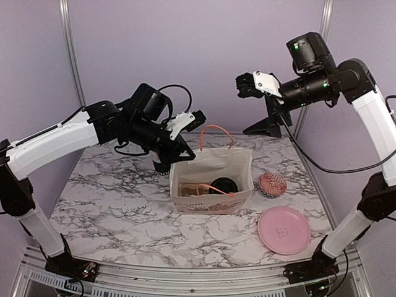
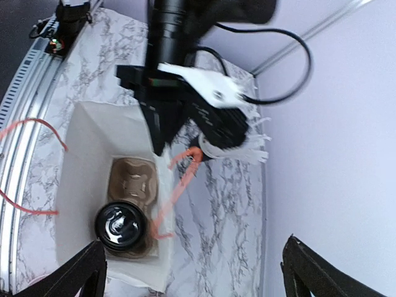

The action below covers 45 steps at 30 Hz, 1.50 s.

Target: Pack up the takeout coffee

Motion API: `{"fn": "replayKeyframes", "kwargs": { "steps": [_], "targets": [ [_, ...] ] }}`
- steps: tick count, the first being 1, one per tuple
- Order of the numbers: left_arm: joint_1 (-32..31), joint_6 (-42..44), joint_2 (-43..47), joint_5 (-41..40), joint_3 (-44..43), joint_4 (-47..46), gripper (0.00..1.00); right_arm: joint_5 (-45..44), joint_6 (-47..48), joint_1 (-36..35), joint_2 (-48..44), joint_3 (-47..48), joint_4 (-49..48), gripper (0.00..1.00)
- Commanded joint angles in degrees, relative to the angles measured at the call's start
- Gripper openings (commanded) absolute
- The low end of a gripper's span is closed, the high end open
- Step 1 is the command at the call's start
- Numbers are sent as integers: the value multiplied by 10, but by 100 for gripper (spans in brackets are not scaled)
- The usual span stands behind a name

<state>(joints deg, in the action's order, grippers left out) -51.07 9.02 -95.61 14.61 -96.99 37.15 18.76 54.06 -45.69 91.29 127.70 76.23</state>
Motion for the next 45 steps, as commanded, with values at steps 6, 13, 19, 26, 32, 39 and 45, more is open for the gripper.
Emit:
{"fn": "replayKeyframes", "kwargs": {
  "steps": [6,13,19,26,32,39,45],
  "targets": [
    [-108,-18,107,-151,69,-27,0,-31,-15,138,-19,-62,-48,95],
    [-209,-32,167,-294,154,-93,0,-28,-20,143,-12,-88,-47,94],
    [-290,-6,176,-371,204,-123,0,-20,-24,144,-9,-92,-42,94],
    [-372,4,198,-445,240,-129,0,-8,-26,143,-15,-105,-36,94],
    [-375,0,229,-460,258,-150,0,-1,-25,143,-15,-105,-31,94],
    [-277,-40,193,-385,223,-137,0,-7,-24,143,-9,-107,-31,94],
    [-185,-44,126,-315,147,-86,0,-8,-23,143,-11,-107,-30,94]
  ]
}}
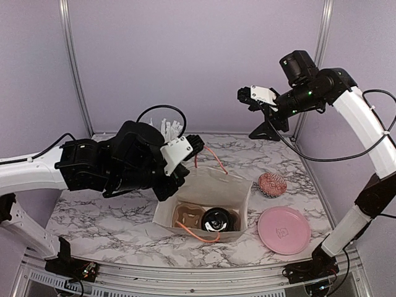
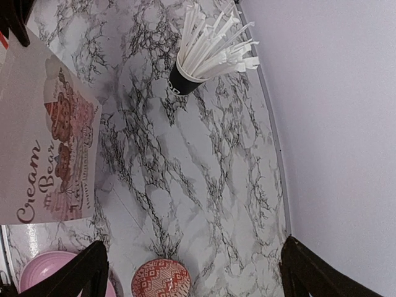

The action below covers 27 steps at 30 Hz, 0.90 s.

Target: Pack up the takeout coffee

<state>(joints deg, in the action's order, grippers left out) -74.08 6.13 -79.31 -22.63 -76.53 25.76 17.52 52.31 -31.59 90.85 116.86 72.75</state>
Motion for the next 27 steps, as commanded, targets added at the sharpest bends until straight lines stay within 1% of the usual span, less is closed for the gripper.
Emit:
{"fn": "replayKeyframes", "kwargs": {
  "steps": [1,4,7,9,10,12,16,17,19,22,25,27],
  "targets": [
    [57,-17,-51,74,-74,42,0,4,-5,2,-8,1,5,94],
    [82,-18,-93,90,-123,71,0,1,-5,2,-13,-4,5,94],
    [103,-22,-120,113,-149,74,0,-3,-4,2,-21,-14,5,94],
    [115,-20,-136,108,-164,73,0,-5,-3,3,-25,-19,4,94],
    [121,-20,-143,104,-172,73,4,-7,-3,3,-27,-20,5,94],
    [133,-14,-151,80,-190,75,24,-7,-3,3,-29,-21,4,94],
    [168,-4,-151,40,-220,67,52,-6,-1,4,-31,-21,4,94],
    [174,1,-151,24,-228,67,57,-6,-1,4,-30,-20,4,94],
    [187,4,-145,3,-241,65,64,-9,0,5,-28,-18,3,94],
    [209,9,-126,4,-241,63,71,-10,0,6,-24,-16,2,94],
    [238,-5,-102,12,-218,63,73,-11,1,9,-23,-17,2,94],
    [271,-32,-92,16,-200,64,72,-3,3,23,-22,-18,0,94]
  ]
}}
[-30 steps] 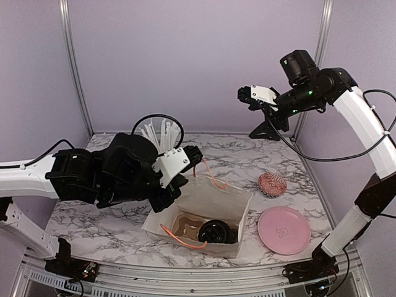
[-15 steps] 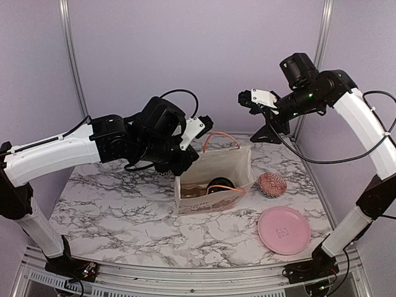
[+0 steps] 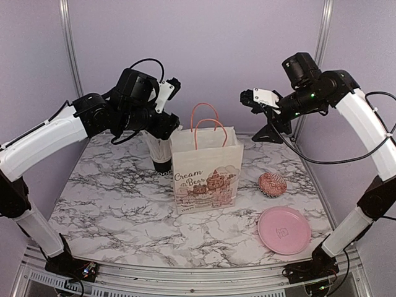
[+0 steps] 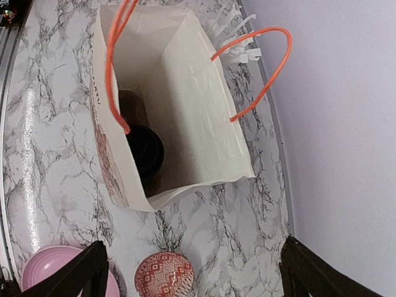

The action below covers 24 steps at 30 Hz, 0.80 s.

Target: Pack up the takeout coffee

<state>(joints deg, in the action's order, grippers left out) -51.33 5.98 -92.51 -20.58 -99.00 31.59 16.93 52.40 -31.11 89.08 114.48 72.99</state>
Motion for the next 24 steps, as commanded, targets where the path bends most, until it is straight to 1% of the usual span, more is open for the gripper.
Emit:
{"fn": "replayKeyframes", "kwargs": {
  "steps": [1,3,6,9,12,16,20,22,24],
  "targets": [
    [63,-49,42,5,30,7,69,20,2,32,-4,5,-5,94],
    [105,-95,41,51,37,11,64,51,1,61,4,5,-9,93],
    [156,-109,25,114,40,10,59,104,-7,98,19,6,-10,91],
    [192,-122,-1,151,33,9,57,141,-11,124,26,-1,-14,88],
    [223,-144,-25,181,27,9,54,166,-20,149,22,-26,-39,86],
    [235,-119,-50,278,25,-8,52,176,-37,158,-12,-92,-97,86],
    [233,-104,-75,339,16,-16,54,173,-48,158,-37,-136,-133,86],
    [229,-99,-83,357,11,-20,54,171,-52,158,-40,-143,-137,86],
    [228,-99,-91,351,4,-22,54,171,-56,158,-44,-152,-142,86]
  ]
}}
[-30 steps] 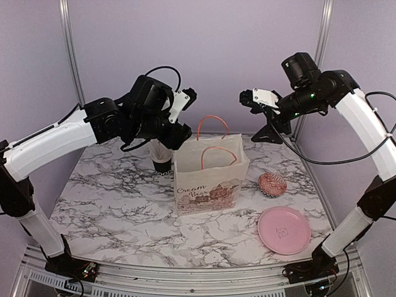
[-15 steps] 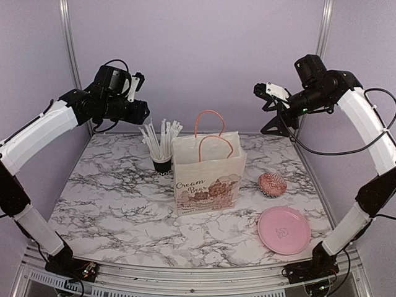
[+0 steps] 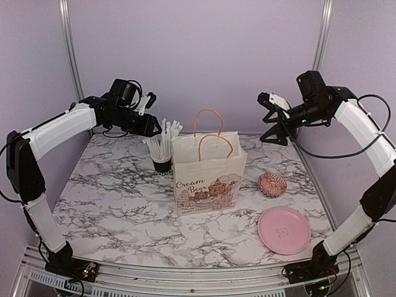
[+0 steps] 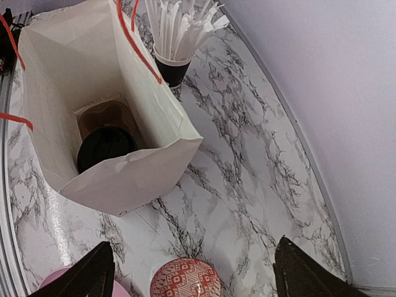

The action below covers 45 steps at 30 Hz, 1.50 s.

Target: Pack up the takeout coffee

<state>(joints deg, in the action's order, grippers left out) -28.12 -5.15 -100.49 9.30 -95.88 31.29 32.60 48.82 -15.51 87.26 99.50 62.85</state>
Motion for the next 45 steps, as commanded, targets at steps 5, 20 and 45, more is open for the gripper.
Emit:
{"fn": "replayKeyframes", "kwargs": {
  "steps": [5,20,45],
  "targets": [
    [-4,11,-19,57,-32,-19,48,9,-21,2,-31,-14,-46,86],
    [-17,-1,-2,50,4,-41,45,18,-24,2,-21,-22,-62,86],
    [-26,3,-38,44,-21,-23,32,6,-21,2,-27,-40,-69,86]
  ]
}}
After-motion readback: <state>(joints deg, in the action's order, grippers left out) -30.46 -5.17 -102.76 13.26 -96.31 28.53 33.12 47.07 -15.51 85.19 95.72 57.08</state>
